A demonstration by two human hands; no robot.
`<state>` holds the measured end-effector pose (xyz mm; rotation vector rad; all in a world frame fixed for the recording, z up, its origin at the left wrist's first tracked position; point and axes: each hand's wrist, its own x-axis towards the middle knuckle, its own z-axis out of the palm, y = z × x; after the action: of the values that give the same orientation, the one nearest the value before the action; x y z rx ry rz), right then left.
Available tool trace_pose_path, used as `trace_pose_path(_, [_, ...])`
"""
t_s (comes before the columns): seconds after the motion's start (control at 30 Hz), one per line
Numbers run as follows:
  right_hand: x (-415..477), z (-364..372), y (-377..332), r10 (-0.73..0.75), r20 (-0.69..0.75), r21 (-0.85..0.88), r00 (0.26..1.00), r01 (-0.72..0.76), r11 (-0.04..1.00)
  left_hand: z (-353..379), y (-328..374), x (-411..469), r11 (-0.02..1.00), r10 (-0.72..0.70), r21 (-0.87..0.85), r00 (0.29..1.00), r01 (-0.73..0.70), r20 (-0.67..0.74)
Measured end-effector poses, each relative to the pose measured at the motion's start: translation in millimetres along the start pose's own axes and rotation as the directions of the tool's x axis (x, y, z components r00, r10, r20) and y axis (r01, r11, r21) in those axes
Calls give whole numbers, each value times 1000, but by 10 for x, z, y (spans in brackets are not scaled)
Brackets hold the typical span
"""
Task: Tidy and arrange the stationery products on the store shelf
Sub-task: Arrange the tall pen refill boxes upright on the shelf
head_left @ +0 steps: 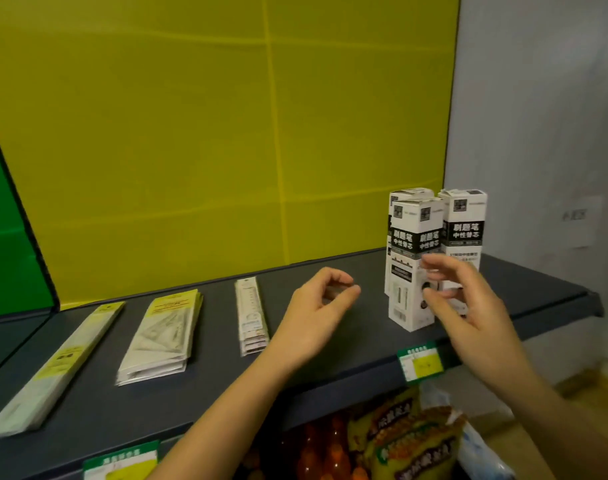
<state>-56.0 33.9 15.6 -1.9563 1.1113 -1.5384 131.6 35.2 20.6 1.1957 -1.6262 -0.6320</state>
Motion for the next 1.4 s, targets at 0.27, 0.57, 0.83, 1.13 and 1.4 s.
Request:
trace_pose_path(0.27, [484,-671,821,122,-36,-100,992,-125,987,806,80,391,994,-107,28,993,109,-45])
trace_pose_path(0.57, [873,-785,1304,206,381,153,901,-281,948,1077,-56,530,982,-134,100,967,158,-216])
trace_pose_path(0.83, [1361,-900,1610,156,472,198,867,-277,940,852,-184,712,968,-201,82,929,237,-312])
trace_pose_path(1.13, [1533,-669,1729,42,623,252,781,-251,935,880,-246,942,971,-224,63,972,229,-74])
trace_pose_path(1.4, [1331,-632,1619,-16,599,267,800,-180,947,710,-182,783,964,-241,106,970,244,-39])
